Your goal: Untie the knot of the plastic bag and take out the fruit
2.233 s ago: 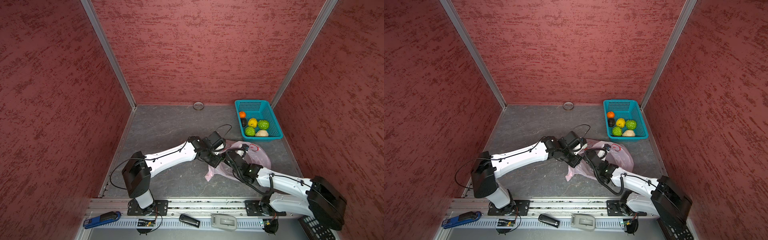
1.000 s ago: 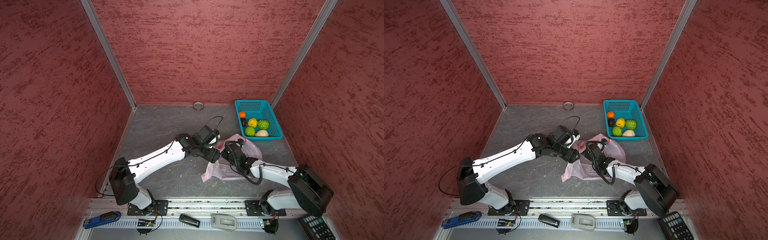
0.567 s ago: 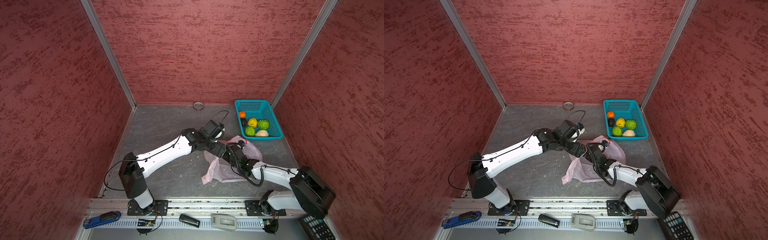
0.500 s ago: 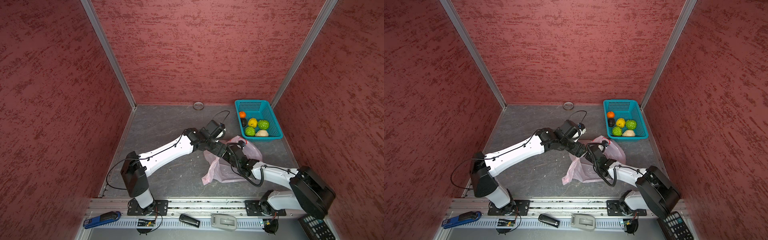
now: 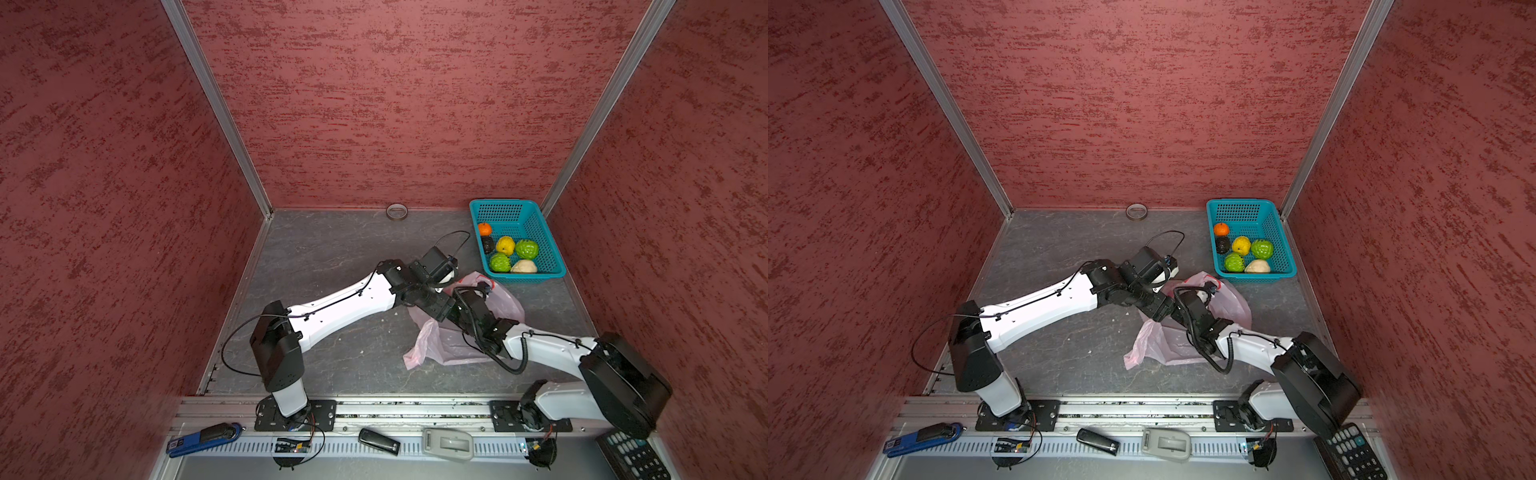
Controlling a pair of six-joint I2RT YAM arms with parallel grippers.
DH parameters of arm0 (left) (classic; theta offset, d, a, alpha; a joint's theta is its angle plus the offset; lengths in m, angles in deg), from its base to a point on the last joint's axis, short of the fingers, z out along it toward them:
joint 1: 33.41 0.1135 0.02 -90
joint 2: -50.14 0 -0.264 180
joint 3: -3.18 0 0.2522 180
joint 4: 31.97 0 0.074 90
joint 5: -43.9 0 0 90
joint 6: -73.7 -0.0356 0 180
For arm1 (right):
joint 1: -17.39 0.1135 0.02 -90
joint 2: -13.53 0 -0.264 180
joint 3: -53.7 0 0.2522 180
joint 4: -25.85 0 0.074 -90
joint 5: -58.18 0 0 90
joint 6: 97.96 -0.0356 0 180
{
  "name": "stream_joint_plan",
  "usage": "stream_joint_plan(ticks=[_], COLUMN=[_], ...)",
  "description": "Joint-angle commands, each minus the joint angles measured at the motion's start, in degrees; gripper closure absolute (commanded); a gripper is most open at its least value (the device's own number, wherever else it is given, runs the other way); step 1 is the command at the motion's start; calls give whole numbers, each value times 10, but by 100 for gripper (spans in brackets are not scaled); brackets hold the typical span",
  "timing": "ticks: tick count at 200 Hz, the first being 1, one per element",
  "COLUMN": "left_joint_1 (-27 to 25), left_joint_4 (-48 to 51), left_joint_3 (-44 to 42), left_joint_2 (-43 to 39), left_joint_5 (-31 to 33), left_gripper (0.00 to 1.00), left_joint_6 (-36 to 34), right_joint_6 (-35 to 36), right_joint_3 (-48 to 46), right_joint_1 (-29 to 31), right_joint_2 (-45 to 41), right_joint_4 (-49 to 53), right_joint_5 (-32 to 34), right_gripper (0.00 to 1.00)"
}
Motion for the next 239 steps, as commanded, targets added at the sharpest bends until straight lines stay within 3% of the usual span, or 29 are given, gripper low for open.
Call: stream_joint_plan(ticks=[1,37,101,141,164,183,202,239], left_joint_1=[4,10,7,-10,-21,-25,-16,37], left_joint_4=[-1,-23,-73,-123,-154,-140,-137,-198], left_joint_3=[19,17,-68,-101,-103,-103,-145,-223], left_joint_2=[15,12,-64,-78,-91,-104,-119,-134], left_joint_5=[31,75,45,-12,-59,-69,-61,-107], left_gripper=[41,100,100,100,100,100,100,100], left_joint_6=[-3,13,42,70,80,88,108,129], right_joint_6=[-20,-19,-34,-66,-55,-1,52,75], right_joint_3=[-9,-14,-72,-96,-85,-55,-33,-6], right_joint_1=[-5,-5,-5,-11,-13,-13,-13,-12], right_joint_2=[-11,-16,-134,-239,-280,-273,-251,-159], right_joint_4=[-8,6,181,346,380,361,279,135], right_joint_5=[-1,6,59,97,108,103,52,-30], right_gripper=[2,2,1,1,2,2,2,2])
